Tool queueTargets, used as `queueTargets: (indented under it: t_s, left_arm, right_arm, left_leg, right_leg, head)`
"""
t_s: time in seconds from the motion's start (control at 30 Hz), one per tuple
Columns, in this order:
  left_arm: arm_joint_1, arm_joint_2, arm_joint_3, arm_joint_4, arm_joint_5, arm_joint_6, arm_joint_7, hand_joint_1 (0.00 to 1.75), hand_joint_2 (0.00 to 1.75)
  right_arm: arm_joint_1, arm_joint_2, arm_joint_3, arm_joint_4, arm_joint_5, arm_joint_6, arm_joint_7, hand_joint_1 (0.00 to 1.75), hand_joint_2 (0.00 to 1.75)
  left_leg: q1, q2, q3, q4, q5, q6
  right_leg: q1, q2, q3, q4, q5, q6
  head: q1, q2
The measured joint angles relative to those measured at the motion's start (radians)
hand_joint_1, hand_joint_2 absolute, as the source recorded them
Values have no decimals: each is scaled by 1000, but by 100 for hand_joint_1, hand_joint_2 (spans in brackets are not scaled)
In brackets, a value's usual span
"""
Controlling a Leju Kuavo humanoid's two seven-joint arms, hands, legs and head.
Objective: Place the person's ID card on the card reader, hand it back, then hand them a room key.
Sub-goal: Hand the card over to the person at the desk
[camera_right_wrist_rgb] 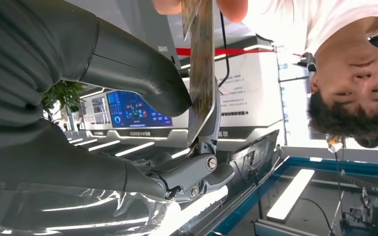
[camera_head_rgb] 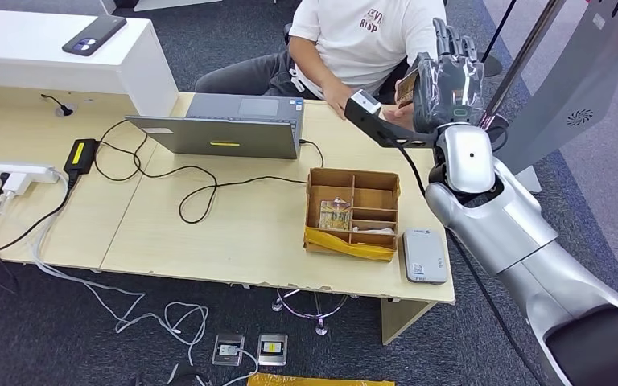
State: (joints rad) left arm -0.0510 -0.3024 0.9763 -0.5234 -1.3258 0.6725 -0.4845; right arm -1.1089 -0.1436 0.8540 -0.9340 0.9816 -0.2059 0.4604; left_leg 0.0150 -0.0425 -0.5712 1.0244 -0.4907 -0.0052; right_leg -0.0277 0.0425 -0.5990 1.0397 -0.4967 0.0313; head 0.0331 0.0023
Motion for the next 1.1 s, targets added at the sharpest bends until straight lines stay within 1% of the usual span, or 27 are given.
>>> queueTargets:
  t_s: [0.13, 0.27, 0.33, 0.4, 0.47, 0.53, 0.57, 0.8, 1.03, 1.1]
  left_arm:
    - [1, 0, -2, 0, 8, 0, -15, 0, 0]
    - [3, -1, -10, -4, 10, 0, -20, 0, 0]
    - [4, -1, -15, -6, 10, 0, -21, 0, 0]
    - [4, -1, -17, -7, 10, 0, -21, 0, 0]
    - [5, -1, -17, -8, 10, 0, -21, 0, 0]
    - [5, -1, -17, -8, 10, 0, -21, 0, 0]
    - [5, -1, -17, -9, 10, 0, -21, 0, 0]
    - [5, -1, -17, -13, 6, 0, -21, 0, 0]
    - [5, -1, -16, -15, 7, 0, -21, 0, 0]
    - [5, -1, -15, -16, 11, 0, -21, 0, 0]
  right_arm:
    - [-24, 18, 4, 46, -30, 17, 4, 175, 175]
    - [-34, 40, 14, 124, -50, 5, -13, 175, 175]
    - [-35, 45, 19, 153, -62, -3, -19, 168, 175]
    - [-35, 47, 24, 179, -72, -9, -21, 141, 175]
    - [-35, 48, 29, 198, -80, -11, -21, 66, 175]
    - [-34, 49, 35, 212, -87, -12, -21, 5, 175]
    - [-34, 51, 38, 220, -89, -12, -20, 0, 175]
    - [-34, 64, 59, 268, -105, -36, -11, 0, 175]
    - [-35, 66, 77, 287, -128, -125, -10, 0, 175]
    - [-35, 65, 78, 289, -140, -179, -17, 0, 175]
  left_leg:
    - [0, 0, 0, 0, 0, 0]
    - [0, 0, 0, 0, 0, 0]
    - [0, 0, 0, 0, 0, 0]
    - [0, -1, 0, 0, 0, 0]
    - [0, -1, 0, 0, 0, 0]
    - [0, 0, 0, 0, 0, 0]
    - [0, 0, 0, 0, 0, 0]
    - [0, 0, 0, 0, 0, 0]
    - [0, 0, 0, 0, 0, 0]
    - [0, 0, 0, 0, 0, 0]
  right_leg:
    - [0, 0, 0, 0, 0, 0]
    - [0, 0, 0, 0, 0, 0]
    - [0, 0, 0, 0, 0, 0]
    - [0, 0, 0, 0, 0, 0]
    - [0, 0, 0, 0, 0, 0]
    - [0, 0, 0, 0, 0, 0]
    - [0, 0, 0, 0, 0, 0]
    - [0, 0, 0, 0, 0, 0]
    - [0, 0, 0, 0, 0, 0]
    - [0, 0, 0, 0, 0, 0]
  head:
    - [0, 0]
    - [0, 0]
    - [0, 0]
    - [0, 0]
    - [0, 0]
    - [0, 0]
    - [0, 0]
    - [0, 0]
    - [0, 0]
    - [0, 0]
